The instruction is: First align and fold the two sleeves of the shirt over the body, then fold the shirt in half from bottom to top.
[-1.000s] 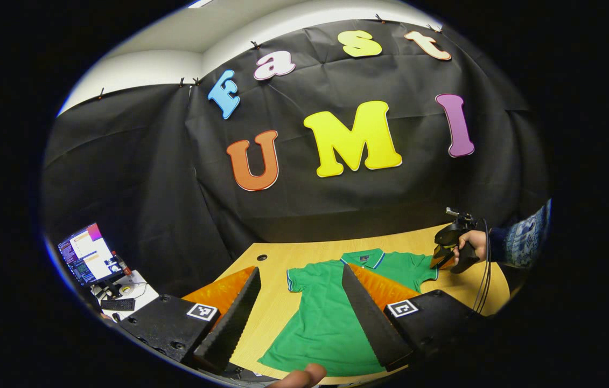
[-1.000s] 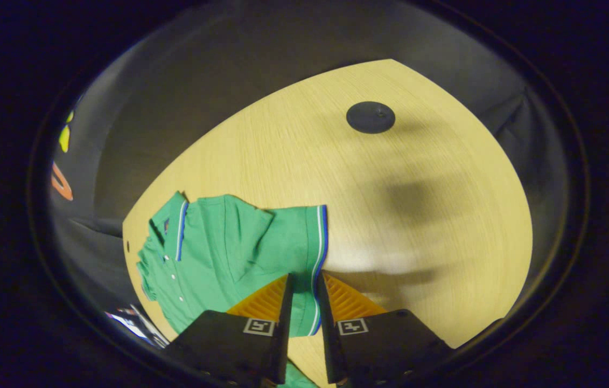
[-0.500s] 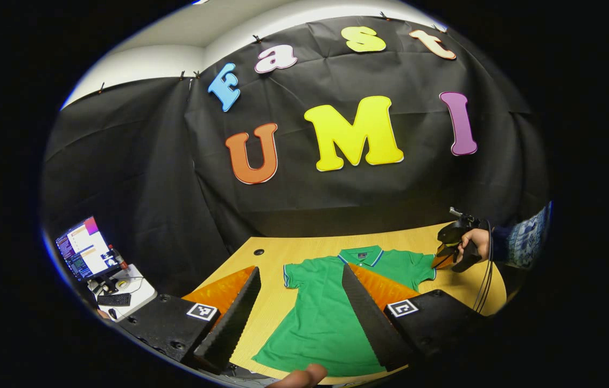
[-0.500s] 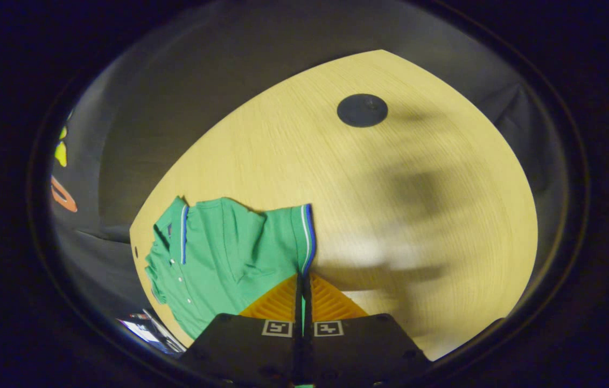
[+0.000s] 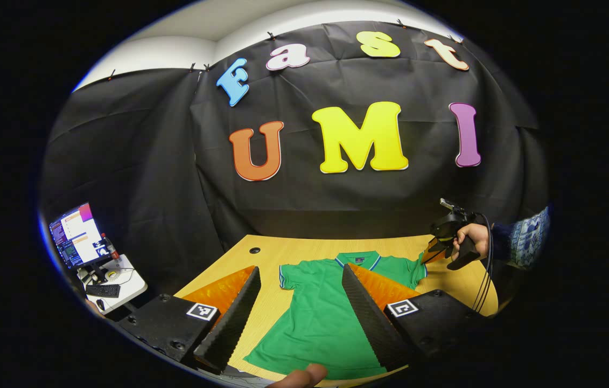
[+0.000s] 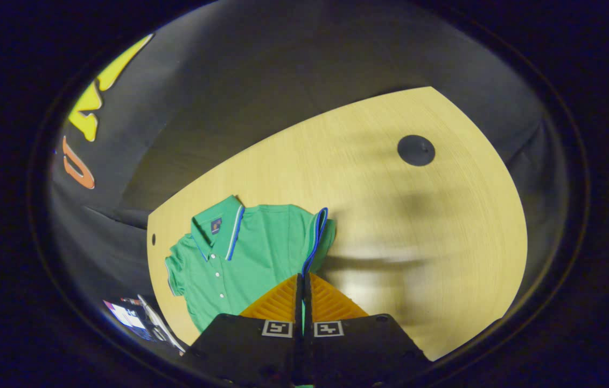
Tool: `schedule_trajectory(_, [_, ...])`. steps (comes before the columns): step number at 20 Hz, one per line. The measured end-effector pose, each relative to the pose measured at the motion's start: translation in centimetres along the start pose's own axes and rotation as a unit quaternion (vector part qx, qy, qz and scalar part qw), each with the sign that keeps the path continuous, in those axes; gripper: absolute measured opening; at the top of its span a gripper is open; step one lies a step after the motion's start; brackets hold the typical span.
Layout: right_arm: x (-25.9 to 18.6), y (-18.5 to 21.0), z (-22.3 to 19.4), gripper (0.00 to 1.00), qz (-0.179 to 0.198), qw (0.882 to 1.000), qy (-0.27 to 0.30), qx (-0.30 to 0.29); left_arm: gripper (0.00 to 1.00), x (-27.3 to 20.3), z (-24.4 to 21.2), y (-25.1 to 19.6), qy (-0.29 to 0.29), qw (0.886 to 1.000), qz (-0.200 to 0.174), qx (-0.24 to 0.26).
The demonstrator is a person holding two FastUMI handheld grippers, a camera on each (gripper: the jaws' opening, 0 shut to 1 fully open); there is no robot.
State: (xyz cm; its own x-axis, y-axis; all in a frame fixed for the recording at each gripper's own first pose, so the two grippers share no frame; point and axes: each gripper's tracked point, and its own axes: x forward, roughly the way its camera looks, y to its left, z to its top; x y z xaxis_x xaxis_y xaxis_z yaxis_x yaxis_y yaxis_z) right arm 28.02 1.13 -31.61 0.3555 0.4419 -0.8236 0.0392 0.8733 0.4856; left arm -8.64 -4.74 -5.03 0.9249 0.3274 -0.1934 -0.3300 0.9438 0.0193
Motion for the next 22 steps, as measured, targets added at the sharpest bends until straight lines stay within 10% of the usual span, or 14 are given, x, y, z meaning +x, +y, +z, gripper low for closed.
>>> schedule_trajectory(13, [2.9,10.5,-3.1,0.01,-0.014,0.993,0.013,-0.113,0.98,0.4,-2.5,5.9,0.025,0.999,0.025,-0.028])
schedule_trajectory(22, [-4.9,11.3,-2.7,0.47,-0.014,0.988,-0.058,-0.144,0.99,4.2,-4.1,9.9,0.035,0.998,0.002,-0.05])
